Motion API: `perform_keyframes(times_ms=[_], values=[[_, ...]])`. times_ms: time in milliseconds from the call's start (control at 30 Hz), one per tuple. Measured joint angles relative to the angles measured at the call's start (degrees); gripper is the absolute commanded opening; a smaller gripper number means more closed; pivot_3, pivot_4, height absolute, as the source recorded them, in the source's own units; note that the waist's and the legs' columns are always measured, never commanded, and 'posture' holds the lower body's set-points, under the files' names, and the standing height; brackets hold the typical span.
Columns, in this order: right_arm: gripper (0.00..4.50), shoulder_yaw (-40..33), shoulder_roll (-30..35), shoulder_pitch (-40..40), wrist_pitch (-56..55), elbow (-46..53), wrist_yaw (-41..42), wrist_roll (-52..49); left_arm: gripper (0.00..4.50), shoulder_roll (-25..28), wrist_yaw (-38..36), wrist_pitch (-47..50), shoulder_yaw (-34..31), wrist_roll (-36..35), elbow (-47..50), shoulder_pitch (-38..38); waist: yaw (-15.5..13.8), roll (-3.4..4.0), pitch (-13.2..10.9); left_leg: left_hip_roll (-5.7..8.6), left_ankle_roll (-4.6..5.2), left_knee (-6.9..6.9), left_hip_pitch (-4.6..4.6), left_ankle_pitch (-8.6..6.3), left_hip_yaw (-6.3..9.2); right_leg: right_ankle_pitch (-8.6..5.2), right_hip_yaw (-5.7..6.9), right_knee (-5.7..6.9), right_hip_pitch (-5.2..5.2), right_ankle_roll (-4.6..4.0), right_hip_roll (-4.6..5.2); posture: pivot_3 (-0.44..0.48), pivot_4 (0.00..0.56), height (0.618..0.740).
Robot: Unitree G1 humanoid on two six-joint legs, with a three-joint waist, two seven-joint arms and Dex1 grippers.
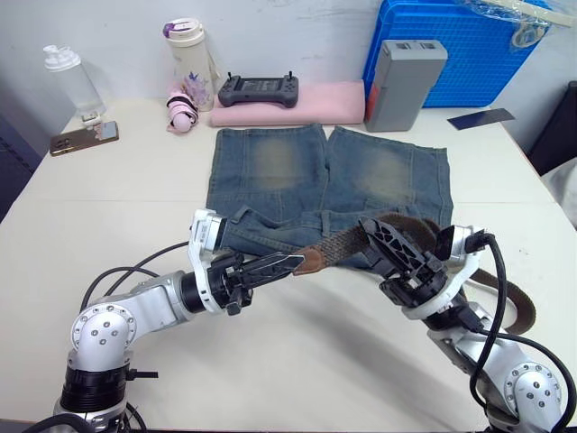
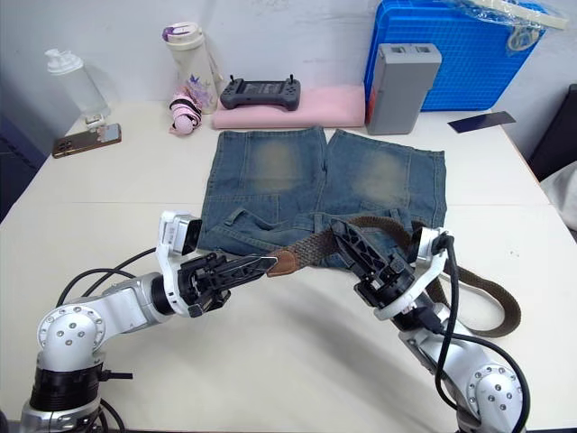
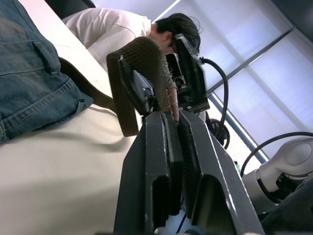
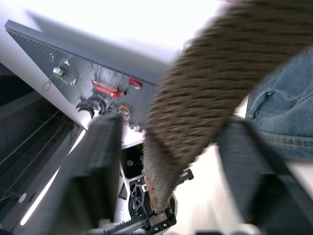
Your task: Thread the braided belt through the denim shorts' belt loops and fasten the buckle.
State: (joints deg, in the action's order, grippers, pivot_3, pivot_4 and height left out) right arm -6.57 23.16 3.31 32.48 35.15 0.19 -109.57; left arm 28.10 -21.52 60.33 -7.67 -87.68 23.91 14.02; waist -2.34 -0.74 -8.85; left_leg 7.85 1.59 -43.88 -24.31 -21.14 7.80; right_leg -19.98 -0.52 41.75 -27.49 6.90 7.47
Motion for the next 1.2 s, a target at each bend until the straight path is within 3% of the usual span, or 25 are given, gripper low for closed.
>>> perform_keyframes(times_ms=[67, 267, 467, 533, 633, 733, 800, 933, 1033, 1200], values=[[0.18, -0.02, -0.16, 0.29, -0.04, 0.01, -0.26, 0.00, 0.00, 0.07, 0.41, -0.14, 0.00, -0.19, -0.12, 0.00, 0.08, 0.00, 0.00, 0.00, 0.00, 0.00, 0.00, 0.00, 0.00, 0.00, -0.01, 0.00, 0.00, 0.00, 0.00, 0.000, 0.150, 0.661], [0.07, -0.03, -1.32, 0.30, -0.32, 0.02, -0.84, -0.01, 0.00, 0.11, 0.73, -0.56, 0.19, -0.30, -0.12, 0.00, 0.33, 0.01, -0.01, 0.00, 0.00, 0.00, 0.00, 0.00, 0.00, 0.00, -0.01, 0.01, 0.00, -0.01, 0.00, 0.000, 0.150, 0.661], [0.00, -1.01, -2.10, 0.35, -1.77, 0.01, -0.97, 0.00, 2.40, 1.82, -1.01, -1.52, 2.11, 3.75, -0.03, 0.37, 0.75, 0.02, -0.01, 0.00, 0.00, 0.01, 0.00, 0.00, 0.00, -0.01, -0.01, 0.02, 0.00, -0.01, 0.00, 0.000, 0.150, 0.661], [0.00, -1.73, -2.39, 0.38, -2.57, -0.23, -0.98, 0.01, 3.27, 4.13, -4.49, -4.08, 4.67, 11.39, 0.04, 1.64, 0.72, 0.03, -0.01, 0.01, 0.00, 0.02, 0.00, 0.00, -0.02, -0.01, -0.02, 0.01, 0.00, -0.01, 0.01, 0.000, 0.150, 0.661], [0.00, -4.36, -2.80, 0.69, -4.00, -1.77, -0.98, -0.19, 4.34, 10.54, -13.42, -20.52, 15.76, 37.06, -2.33, 4.72, 0.58, 0.15, 0.01, 0.04, 0.01, 0.11, 0.02, 0.00, -0.17, -0.01, -0.11, -0.03, 0.00, -0.02, 0.05, 0.000, 0.150, 0.661], [0.00, -5.55, -3.20, 1.19, -4.78, -2.05, -0.96, -0.86, 4.34, 11.30, -18.26, -40.69, 25.28, 60.55, -11.82, 8.65, 0.31, 0.25, 0.01, 0.06, 0.08, 0.32, 0.05, 0.04, -0.30, -0.01, -0.22, -0.07, -0.09, -0.01, 0.09, 0.000, 0.150, 0.661], [0.00, -5.78, -3.21, 1.57, -4.82, -1.94, -0.92, -1.22, 4.34, 10.10, -18.86, -52.48, 29.32, 72.32, -20.03, 12.36, 0.12, 0.25, 0.01, 0.05, 0.08, 0.39, 0.04, 0.05, -0.30, -0.01, -0.22, -0.11, -0.12, -0.01, 0.08, 0.000, 0.150, 0.661], [0.00, -5.98, -3.39, 1.82, -4.92, -1.66, -0.84, -1.48, 4.34, 6.27, -17.25, -67.11, 31.42, 85.85, -33.83, 18.21, 0.24, 0.24, 0.01, 0.04, 0.12, 0.48, 0.04, 0.07, -0.29, 0.01, -0.22, -0.13, -0.17, 0.02, 0.07, 0.000, 0.150, 0.661], [0.00, -5.98, -3.48, 1.77, -4.90, -1.47, -0.67, -1.86, 3.55, 3.67, -15.62, -73.01, 31.56, 90.94, -40.02, 21.37, 0.27, 0.22, 0.01, 0.05, 0.13, 0.46, 0.04, 0.09, -0.29, 0.02, -0.21, -0.14, -0.14, 0.05, 0.08, 0.000, 0.150, 0.661], [0.00, -5.90, -3.47, 1.83, -4.88, -1.42, -0.48, -1.90, 1.46, 2.43, -15.84, -78.13, 30.84, 93.94, -44.54, 21.87, 0.63, 0.22, 0.01, 0.05, 0.13, 0.45, 0.05, 0.11, -0.28, 0.04, -0.21, -0.11, -0.14, 0.08, 0.08, 0.000, 0.150, 0.661]])
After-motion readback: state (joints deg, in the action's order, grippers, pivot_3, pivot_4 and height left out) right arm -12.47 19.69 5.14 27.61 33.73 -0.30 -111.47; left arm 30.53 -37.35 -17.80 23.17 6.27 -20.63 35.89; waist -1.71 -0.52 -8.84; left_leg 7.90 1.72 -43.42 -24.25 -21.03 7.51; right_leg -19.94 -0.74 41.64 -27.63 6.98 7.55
